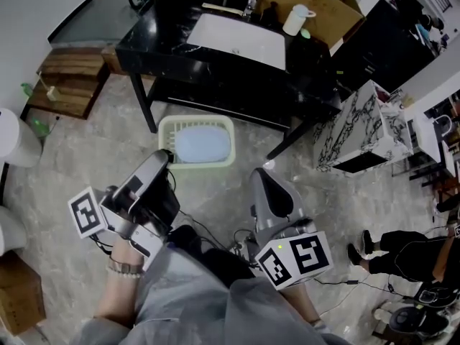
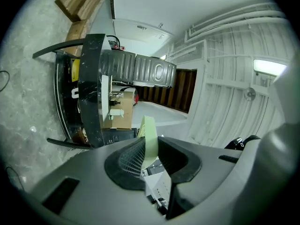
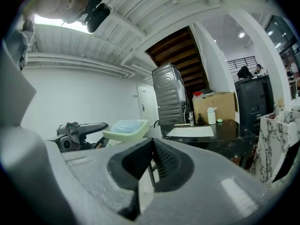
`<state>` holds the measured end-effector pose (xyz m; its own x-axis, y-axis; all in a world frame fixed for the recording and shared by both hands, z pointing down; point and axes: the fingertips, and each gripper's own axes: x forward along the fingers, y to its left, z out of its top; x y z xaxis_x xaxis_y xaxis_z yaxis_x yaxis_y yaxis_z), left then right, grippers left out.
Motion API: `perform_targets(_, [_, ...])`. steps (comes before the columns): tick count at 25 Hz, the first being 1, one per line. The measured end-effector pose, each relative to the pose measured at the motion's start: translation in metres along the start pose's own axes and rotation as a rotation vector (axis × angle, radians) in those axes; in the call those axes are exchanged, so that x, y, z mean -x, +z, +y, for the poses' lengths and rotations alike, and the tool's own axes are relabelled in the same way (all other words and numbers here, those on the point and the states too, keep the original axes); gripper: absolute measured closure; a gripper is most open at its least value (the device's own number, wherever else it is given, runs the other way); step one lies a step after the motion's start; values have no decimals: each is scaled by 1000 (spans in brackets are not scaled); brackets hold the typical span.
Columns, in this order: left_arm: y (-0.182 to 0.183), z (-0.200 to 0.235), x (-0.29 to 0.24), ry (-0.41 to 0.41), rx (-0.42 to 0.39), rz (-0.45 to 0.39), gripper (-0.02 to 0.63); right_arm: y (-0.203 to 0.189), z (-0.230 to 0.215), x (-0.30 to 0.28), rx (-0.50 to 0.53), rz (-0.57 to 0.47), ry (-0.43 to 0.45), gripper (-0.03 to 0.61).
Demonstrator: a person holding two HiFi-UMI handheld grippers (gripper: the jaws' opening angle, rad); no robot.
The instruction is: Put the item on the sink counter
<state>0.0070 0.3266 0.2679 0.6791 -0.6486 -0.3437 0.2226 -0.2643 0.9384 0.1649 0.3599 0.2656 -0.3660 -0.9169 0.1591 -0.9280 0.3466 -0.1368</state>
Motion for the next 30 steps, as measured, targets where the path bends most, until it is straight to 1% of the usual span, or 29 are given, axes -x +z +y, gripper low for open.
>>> perform_targets(8, [60,10,-25,-13,-3,6,526,15,-1,-62,20,-21,-15,581])
perform_targets(12, [83,16,-30,-17,-3,8,526,16,1,-86,22,-24,-17,581])
perform_targets(19, [106,23,-28,-13,1,-4,526,12,7,-111,1,-17,-14,581])
perform_targets(25, [122,19,-13,-13,-19,-45,526,16,24,-125,27,-14,33,581])
perform_targets(30, [136,17,6,-5,-28,-89,526,9,38,-135,20,11,67,581])
